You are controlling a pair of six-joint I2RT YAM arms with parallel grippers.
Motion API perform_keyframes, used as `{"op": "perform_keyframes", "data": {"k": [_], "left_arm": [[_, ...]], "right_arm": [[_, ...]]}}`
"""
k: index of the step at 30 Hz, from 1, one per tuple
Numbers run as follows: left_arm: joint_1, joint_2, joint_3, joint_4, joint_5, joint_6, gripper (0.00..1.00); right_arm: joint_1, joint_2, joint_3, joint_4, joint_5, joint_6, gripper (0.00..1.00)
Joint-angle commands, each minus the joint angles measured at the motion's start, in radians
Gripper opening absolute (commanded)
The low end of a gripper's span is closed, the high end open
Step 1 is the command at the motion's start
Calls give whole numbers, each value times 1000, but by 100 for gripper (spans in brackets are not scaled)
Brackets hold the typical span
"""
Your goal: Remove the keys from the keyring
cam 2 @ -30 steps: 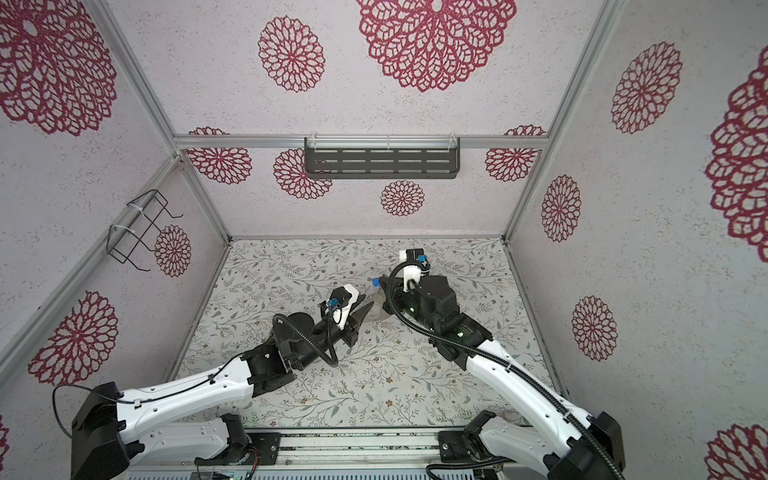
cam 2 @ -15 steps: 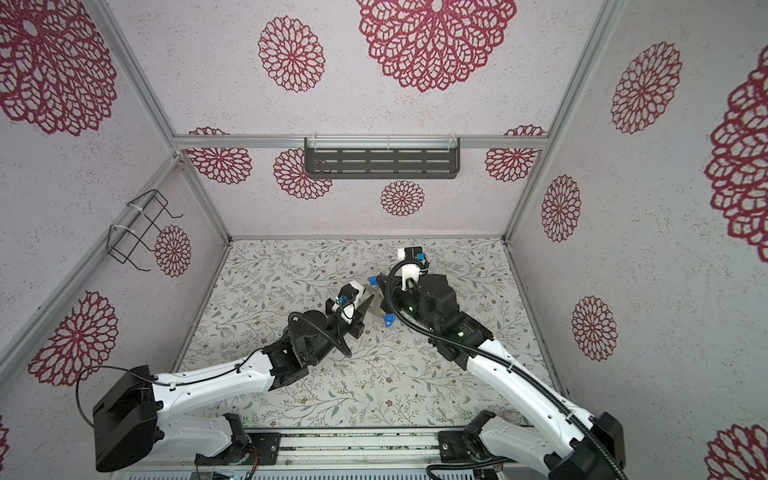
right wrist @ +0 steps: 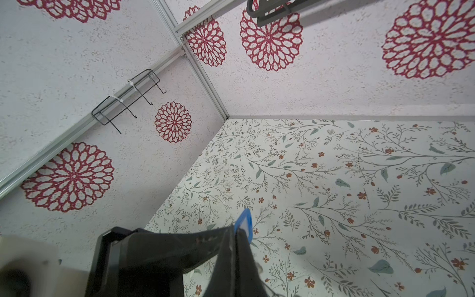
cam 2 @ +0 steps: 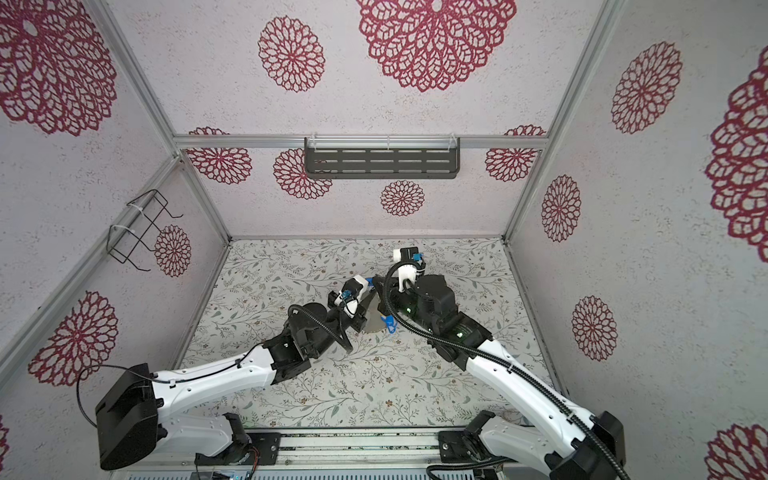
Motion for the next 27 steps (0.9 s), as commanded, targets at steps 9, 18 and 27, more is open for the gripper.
{"op": "perform_keyframes", "data": {"k": [9, 18, 27], "left_arm": [[34, -30, 12, -63, 7, -2, 9], [39, -89, 4, -115, 3, -43, 0], [70, -187, -40, -285, 108, -50, 39]], "right_arm": [[12, -6, 59, 40, -11, -21, 0], [12, 4, 83, -22, 32, -33, 0], [11, 2, 97, -52, 63, -33, 0]]}}
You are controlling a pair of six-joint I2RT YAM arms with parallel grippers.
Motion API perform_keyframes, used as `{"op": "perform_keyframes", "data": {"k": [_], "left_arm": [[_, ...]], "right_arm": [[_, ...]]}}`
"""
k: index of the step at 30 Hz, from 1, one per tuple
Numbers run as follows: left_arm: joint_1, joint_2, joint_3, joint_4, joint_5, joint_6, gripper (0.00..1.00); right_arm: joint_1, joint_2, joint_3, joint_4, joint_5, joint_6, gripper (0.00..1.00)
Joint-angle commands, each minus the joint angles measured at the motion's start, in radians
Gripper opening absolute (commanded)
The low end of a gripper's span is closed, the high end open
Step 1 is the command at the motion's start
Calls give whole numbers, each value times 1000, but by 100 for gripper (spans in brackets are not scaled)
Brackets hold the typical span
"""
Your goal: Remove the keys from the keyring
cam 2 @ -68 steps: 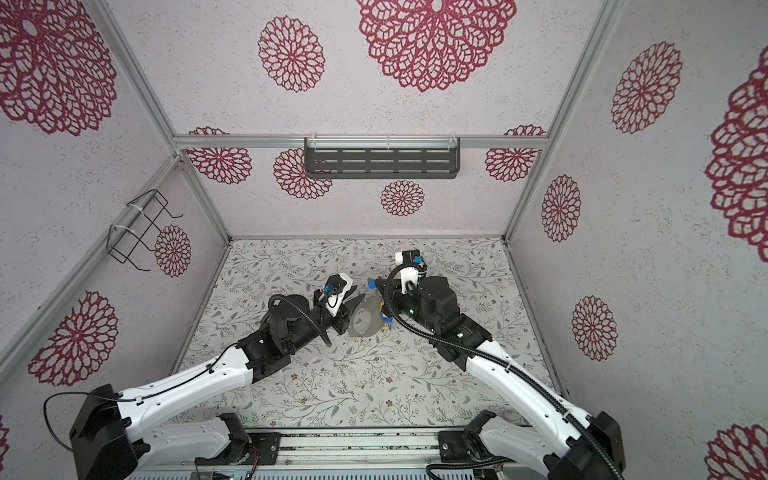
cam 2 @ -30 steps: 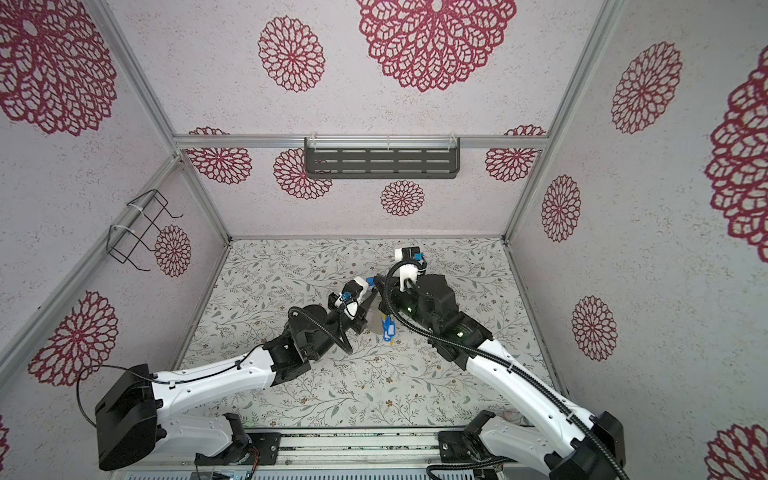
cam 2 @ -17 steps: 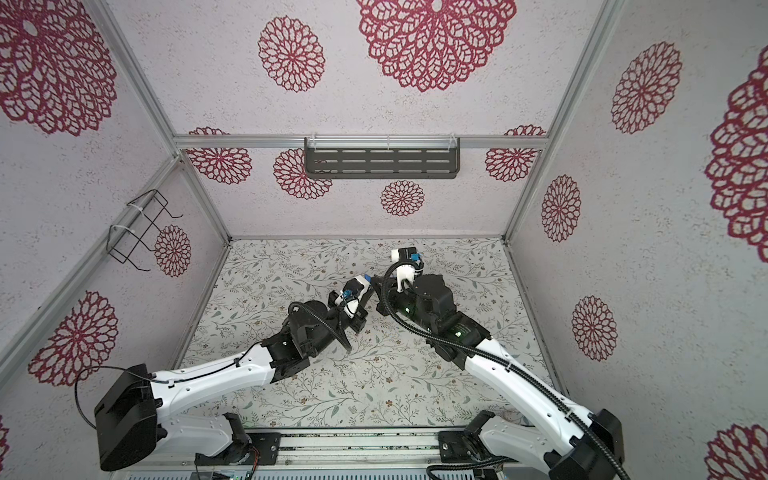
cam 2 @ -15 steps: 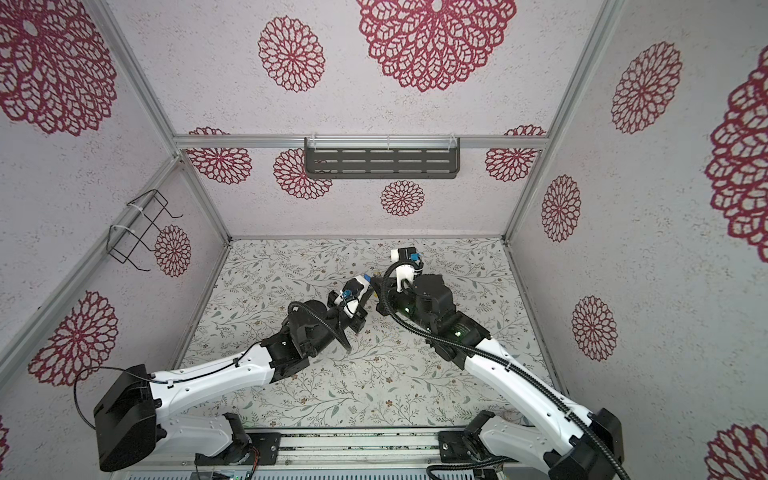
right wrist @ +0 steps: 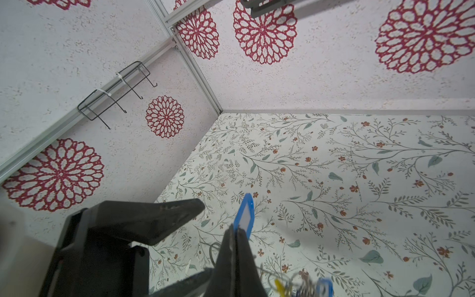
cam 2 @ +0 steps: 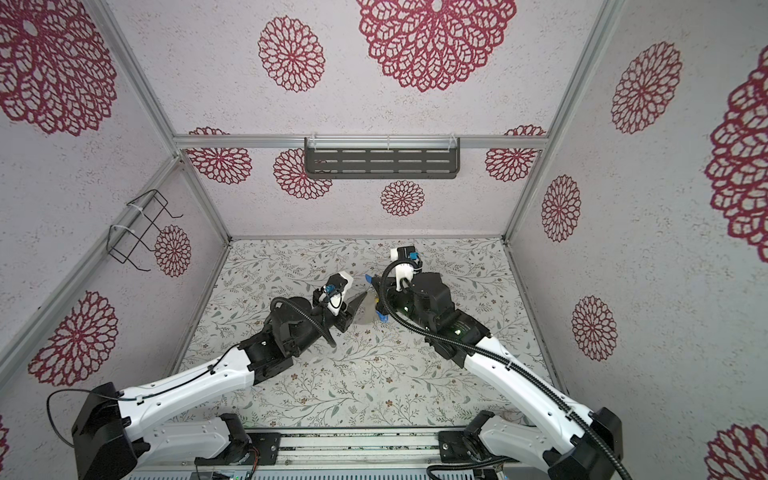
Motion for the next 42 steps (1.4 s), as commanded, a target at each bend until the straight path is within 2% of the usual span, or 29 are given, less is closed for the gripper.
{"op": "perform_keyframes", "data": {"k": [1, 4, 7, 13, 16, 21, 24, 26, 32, 37, 42], "left_arm": [[10, -26, -35, -56, 33, 4, 33], [8, -21, -25, -67, 37, -2, 28], [9, -9, -11, -56, 43, 5, 28], [8, 32, 39, -55, 75, 30, 41], [3, 53, 56, -45, 81, 30, 41], [1, 73, 79, -49, 66, 43, 28], [1, 68, 87, -62, 58, 48, 26], [1, 58, 86, -70, 66, 46, 27], [-14, -16, 34, -101, 59, 40, 44], [-9, -96, -29, -80, 3, 52, 44], [8, -83, -16, -87, -8, 67, 38]], "right_arm": [[-2, -18, 58, 29, 20, -23, 0], [-1, -10, 63, 31, 7, -21, 0], [-1, -5, 67, 32, -2, -16, 0], [-1, -9, 70, 37, -18, -7, 0], [-1, -7, 66, 43, -30, -4, 0], [0, -7, 66, 49, -49, -11, 0], [0, -10, 70, 44, -44, -20, 0], [1, -12, 72, 41, -35, -25, 0], [-1, -11, 78, 28, -17, -34, 0], [-1, -9, 85, 23, -20, -41, 0], [-1, 0, 95, 26, -44, -38, 0]]}}
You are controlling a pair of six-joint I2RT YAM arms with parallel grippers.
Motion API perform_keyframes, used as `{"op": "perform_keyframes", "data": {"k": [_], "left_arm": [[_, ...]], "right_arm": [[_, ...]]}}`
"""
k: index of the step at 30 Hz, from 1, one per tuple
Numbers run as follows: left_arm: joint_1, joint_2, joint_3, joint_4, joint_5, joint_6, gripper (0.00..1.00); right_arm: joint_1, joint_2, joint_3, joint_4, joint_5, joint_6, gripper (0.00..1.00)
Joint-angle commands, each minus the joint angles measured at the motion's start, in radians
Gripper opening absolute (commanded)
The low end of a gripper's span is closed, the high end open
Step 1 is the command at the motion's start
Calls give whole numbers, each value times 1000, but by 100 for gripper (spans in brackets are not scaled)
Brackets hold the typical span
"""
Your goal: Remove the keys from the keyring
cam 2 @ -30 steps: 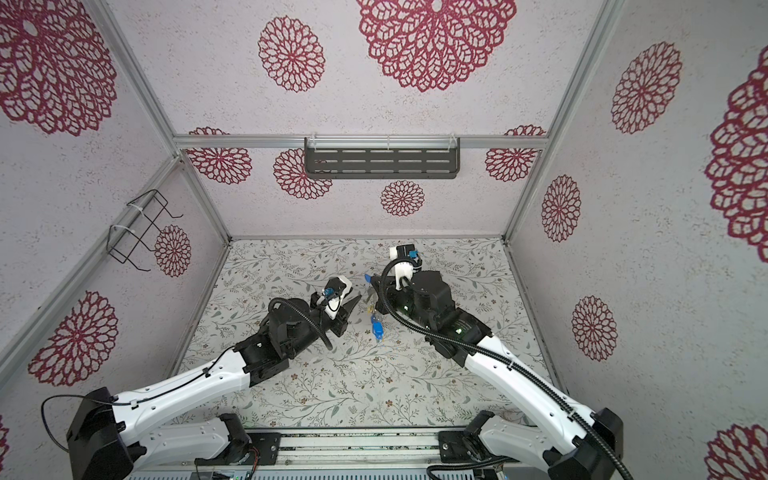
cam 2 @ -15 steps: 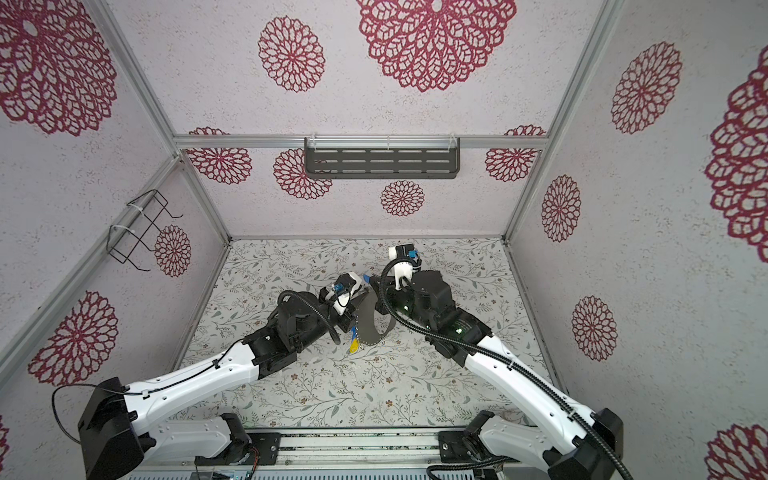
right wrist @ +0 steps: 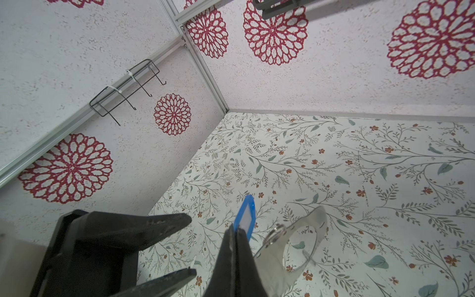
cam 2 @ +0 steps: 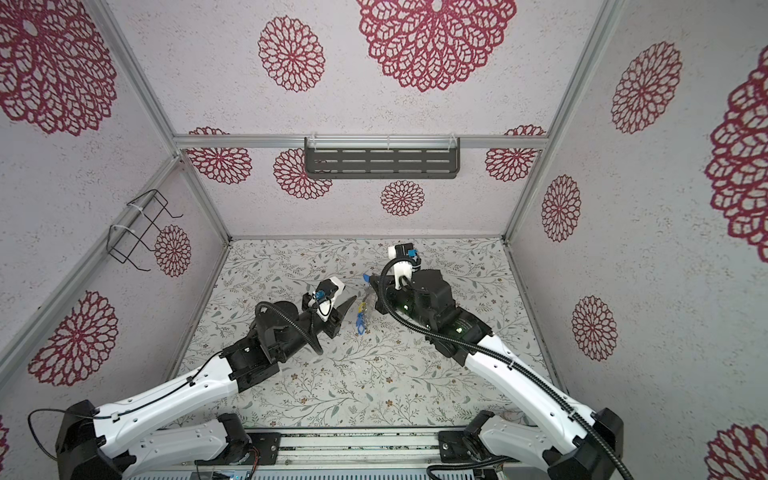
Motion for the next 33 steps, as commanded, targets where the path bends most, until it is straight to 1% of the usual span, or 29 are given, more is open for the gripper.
{"op": "perform_keyframes", "data": {"k": [1, 11, 15, 25, 29, 33], "left_arm": [[10, 21, 12, 5, -15, 25, 38], [13, 126, 103, 26, 39, 41, 40], [13, 147, 126, 20, 41, 53, 37], [12, 129, 113, 4, 38, 48, 38], [12, 121, 113, -4, 50, 37, 36], [9, 116, 108, -5, 59, 15, 39]], "right_arm": [[0, -5, 50, 49, -15, -19, 0], [1, 3, 58, 52, -42, -12, 0], [2, 4, 58, 52, -46, -13, 0], [2, 2, 54, 52, -34, -20, 0], [2, 6, 55, 53, -35, -21, 0], [2, 6, 57, 50, -28, -23, 0]]}}
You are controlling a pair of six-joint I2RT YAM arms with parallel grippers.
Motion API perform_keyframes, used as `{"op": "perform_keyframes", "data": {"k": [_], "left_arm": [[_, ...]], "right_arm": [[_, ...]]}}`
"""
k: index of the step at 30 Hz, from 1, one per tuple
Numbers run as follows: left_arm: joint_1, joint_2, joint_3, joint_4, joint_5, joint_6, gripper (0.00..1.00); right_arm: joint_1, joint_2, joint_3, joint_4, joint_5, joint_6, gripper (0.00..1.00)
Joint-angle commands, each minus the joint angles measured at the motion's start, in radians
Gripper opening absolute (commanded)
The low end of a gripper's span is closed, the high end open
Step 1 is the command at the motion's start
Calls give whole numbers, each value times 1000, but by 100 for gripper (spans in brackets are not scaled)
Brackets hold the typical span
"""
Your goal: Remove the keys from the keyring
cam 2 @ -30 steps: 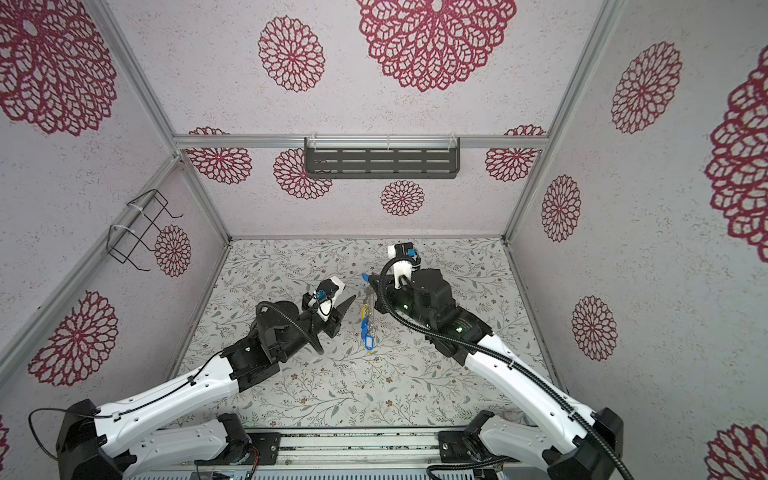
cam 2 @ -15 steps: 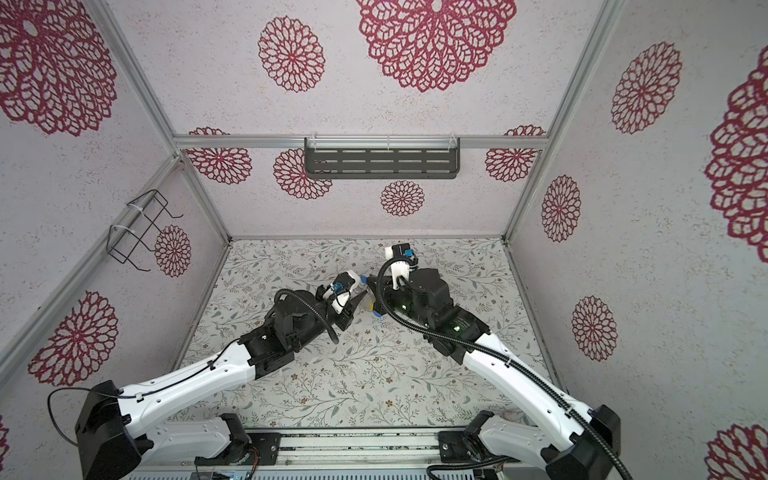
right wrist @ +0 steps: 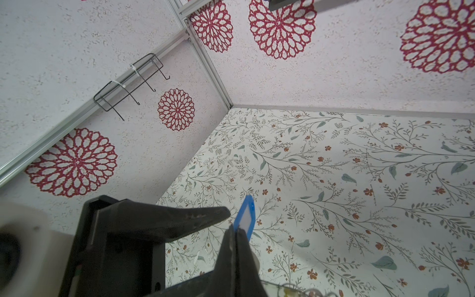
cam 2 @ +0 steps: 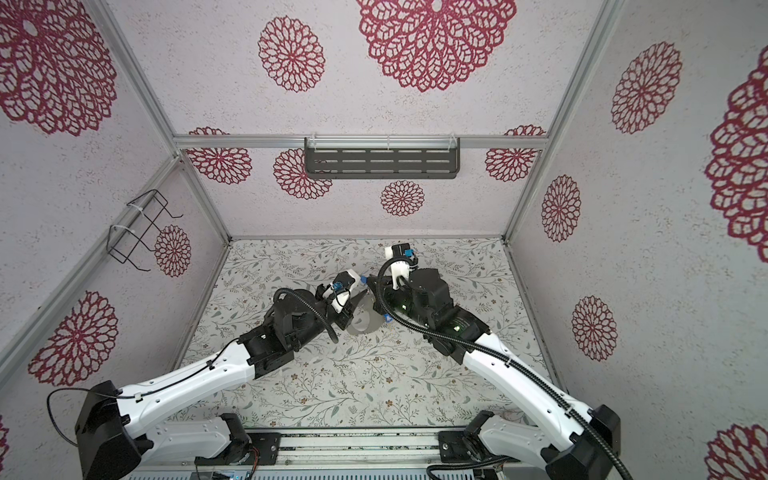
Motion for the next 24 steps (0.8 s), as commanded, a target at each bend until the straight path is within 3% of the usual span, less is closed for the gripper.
{"op": "perform_keyframes", "data": {"k": [1, 24], "left_arm": [[1, -24, -5, 6, 21, -26, 40], [-30, -11, -21, -4, -6, -24, 39]], "right_arm": [[2, -10, 56, 50, 0, -24, 0], [2, -2, 70, 35, 10, -35, 0]]}}
